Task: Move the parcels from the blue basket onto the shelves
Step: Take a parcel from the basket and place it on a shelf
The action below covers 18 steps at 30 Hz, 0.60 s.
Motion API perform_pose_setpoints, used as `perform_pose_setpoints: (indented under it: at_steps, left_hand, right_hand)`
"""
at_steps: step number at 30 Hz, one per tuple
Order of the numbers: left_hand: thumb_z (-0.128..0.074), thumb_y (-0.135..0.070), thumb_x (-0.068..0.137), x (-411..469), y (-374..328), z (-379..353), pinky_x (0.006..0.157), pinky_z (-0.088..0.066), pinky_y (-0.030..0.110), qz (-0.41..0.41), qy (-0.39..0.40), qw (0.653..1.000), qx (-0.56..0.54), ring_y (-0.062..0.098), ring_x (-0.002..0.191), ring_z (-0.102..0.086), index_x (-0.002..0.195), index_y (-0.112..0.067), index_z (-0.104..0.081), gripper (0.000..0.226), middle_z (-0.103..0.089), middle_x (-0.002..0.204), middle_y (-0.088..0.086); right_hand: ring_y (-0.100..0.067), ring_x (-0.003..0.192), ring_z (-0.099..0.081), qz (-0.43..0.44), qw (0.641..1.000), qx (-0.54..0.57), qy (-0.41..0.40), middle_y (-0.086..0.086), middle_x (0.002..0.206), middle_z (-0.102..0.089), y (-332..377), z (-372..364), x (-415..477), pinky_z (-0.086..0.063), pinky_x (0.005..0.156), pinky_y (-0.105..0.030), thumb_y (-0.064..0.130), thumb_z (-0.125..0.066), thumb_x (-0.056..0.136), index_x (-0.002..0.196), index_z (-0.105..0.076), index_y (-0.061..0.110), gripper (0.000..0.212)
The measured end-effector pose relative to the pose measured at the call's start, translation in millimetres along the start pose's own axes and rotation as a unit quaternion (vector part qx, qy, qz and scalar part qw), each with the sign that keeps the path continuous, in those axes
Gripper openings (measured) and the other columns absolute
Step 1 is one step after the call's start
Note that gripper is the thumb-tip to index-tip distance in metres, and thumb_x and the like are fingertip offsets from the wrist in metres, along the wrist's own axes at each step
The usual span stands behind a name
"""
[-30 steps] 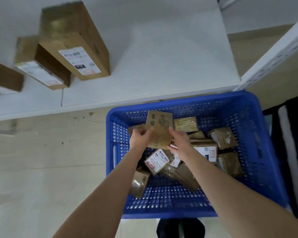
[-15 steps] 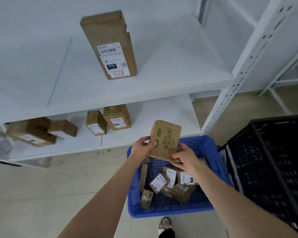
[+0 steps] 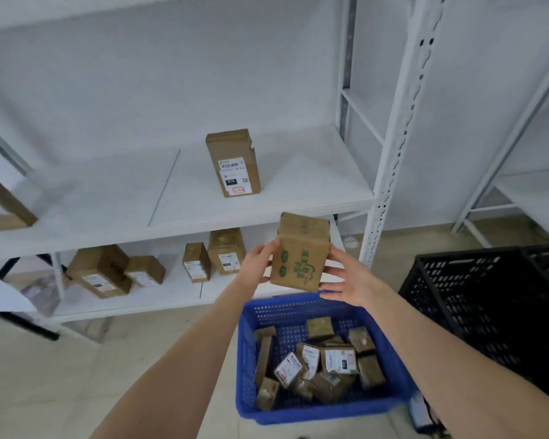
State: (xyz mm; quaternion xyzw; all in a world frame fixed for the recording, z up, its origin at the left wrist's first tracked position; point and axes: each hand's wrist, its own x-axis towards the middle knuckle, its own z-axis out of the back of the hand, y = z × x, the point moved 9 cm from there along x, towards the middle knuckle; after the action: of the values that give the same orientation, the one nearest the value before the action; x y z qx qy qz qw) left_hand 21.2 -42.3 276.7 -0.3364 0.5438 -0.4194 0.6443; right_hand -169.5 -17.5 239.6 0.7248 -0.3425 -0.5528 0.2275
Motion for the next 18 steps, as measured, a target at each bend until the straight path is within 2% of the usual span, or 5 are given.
perform_pose_setpoints:
  at_steps: [2, 5, 8, 12, 18]
  left_hand:
    - [-0.044, -0.056, 0.093, -18, -6, 3, 0.099, -0.043, 0.051, 0.002, -0.011, 1.000, -0.024, 0.024, 0.119, -0.049, 0.132, -0.019, -0.044, 0.053, -0.053, 0.124, 0.002]
    - [-0.044, -0.055, 0.093, -37, -14, 6, 0.099, -0.043, 0.056, -0.008, -0.023, 0.998, -0.062, 0.027, 0.125, -0.046, 0.133, -0.025, -0.041, 0.050, -0.050, 0.129, 0.005]
    - [-0.051, -0.031, 0.097, -51, -17, 9, 0.101, -0.044, 0.051, -0.020, -0.022, 0.995, -0.091, 0.027, 0.124, -0.048, 0.120, -0.025, -0.047, 0.024, -0.054, 0.122, 0.006]
    - [-0.047, -0.010, 0.094, -58, -16, 5, 0.101, -0.042, 0.047, -0.043, 0.007, 0.999, -0.032, 0.025, 0.124, -0.045, 0.130, -0.027, -0.048, 0.040, -0.052, 0.128, 0.002]
    - [-0.052, -0.055, 0.090, -57, -7, 10, 0.095, -0.045, 0.053, -0.008, 0.002, 0.999, -0.035, 0.033, 0.125, -0.045, 0.134, -0.031, -0.043, 0.052, -0.044, 0.138, 0.003]
  right_hand:
    - [-0.040, 0.113, -0.054, 0.018, 0.999, -0.020, 0.022, -0.006, 0.131, -0.055, 2, -7, -15, -0.041, 0.103, -0.056, 0.036, -0.062, 0.092, 0.114, -0.058, 0.028, 0.024]
    - [-0.044, 0.119, -0.052, 0.041, 0.998, -0.023, 0.040, -0.006, 0.139, -0.049, 5, -16, -29, -0.042, 0.102, -0.057, 0.025, -0.061, 0.095, 0.125, -0.052, 0.028, 0.031]
    - [-0.053, 0.118, -0.050, 0.020, 0.998, 0.051, 0.044, -0.014, 0.136, -0.046, 0, -20, -41, -0.048, 0.096, -0.055, 0.049, -0.053, 0.093, 0.124, -0.057, 0.023, 0.040]
    - [-0.044, 0.113, -0.055, 0.002, 0.989, 0.142, 0.043, -0.021, 0.120, -0.054, -5, -23, -52, -0.052, 0.089, -0.051, 0.058, -0.066, 0.081, 0.114, -0.058, 0.016, 0.053]
    - [-0.034, 0.120, -0.050, 0.049, 0.978, 0.201, -0.006, -0.017, 0.127, -0.052, -10, -35, -51, -0.047, 0.097, -0.056, 0.010, -0.064, 0.088, 0.110, -0.057, 0.012, 0.023]
